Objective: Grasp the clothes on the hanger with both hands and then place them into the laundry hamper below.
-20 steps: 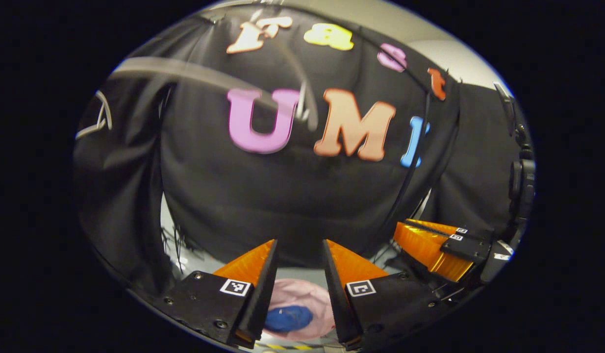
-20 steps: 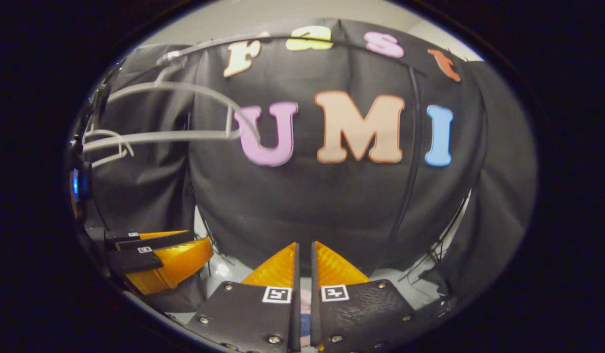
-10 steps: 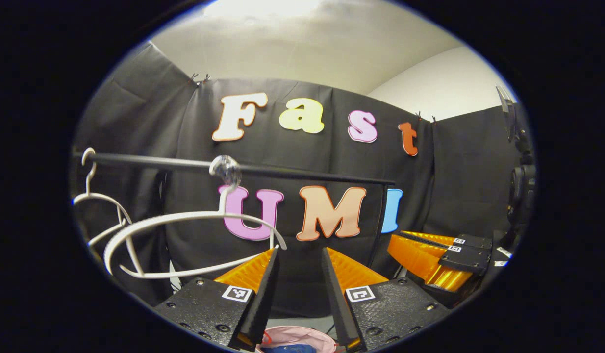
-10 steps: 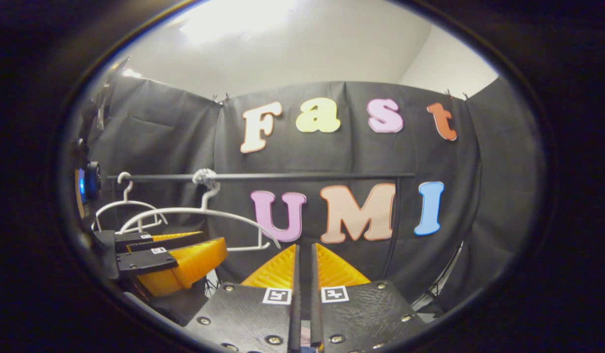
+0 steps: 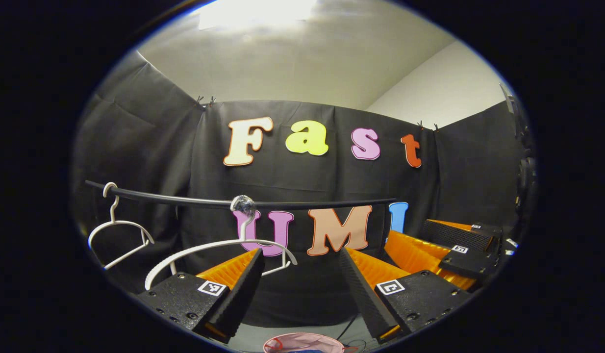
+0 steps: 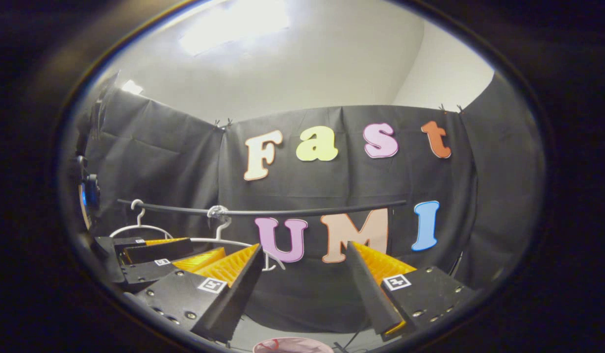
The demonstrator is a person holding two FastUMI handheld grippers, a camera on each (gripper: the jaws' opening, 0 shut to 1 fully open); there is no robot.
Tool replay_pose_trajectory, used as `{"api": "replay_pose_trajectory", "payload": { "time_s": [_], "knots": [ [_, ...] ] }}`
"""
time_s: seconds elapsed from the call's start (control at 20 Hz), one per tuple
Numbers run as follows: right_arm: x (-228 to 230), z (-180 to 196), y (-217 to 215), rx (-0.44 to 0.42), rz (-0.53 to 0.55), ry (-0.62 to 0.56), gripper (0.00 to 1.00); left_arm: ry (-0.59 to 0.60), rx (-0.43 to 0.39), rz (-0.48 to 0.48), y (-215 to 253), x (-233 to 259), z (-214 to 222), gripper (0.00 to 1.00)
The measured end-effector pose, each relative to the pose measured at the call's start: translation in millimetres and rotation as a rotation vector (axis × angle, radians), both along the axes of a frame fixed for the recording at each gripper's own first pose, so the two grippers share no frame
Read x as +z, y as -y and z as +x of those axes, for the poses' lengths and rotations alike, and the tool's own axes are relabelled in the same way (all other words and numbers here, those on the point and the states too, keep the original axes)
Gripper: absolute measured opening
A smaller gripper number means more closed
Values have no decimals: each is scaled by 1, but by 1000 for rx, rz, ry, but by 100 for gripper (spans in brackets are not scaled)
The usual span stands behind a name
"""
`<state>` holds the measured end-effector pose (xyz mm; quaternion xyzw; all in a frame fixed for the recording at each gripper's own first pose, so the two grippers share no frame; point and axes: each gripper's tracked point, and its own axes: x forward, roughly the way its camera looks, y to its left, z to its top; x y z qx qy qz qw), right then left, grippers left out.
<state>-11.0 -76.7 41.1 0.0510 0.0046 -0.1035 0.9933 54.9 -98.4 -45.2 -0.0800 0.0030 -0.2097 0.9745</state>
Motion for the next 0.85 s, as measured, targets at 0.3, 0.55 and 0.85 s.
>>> {"api": "replay_pose_trajectory", "payload": {
  "time_s": [0.3, 0.55, 0.85],
  "knots": [
    [3, -3, 5, 0, -34, 4, 100, 17, 15, -10, 0, 9, -5, 94],
    [0, -5, 26, -14, -37, 1, 100, 33, 5, -4, 20, 11, -3, 95],
    [-15, -17, 94, -68, -79, -3, 99, 54, -57, 6, 99, 1, 2, 94]
  ]
}}
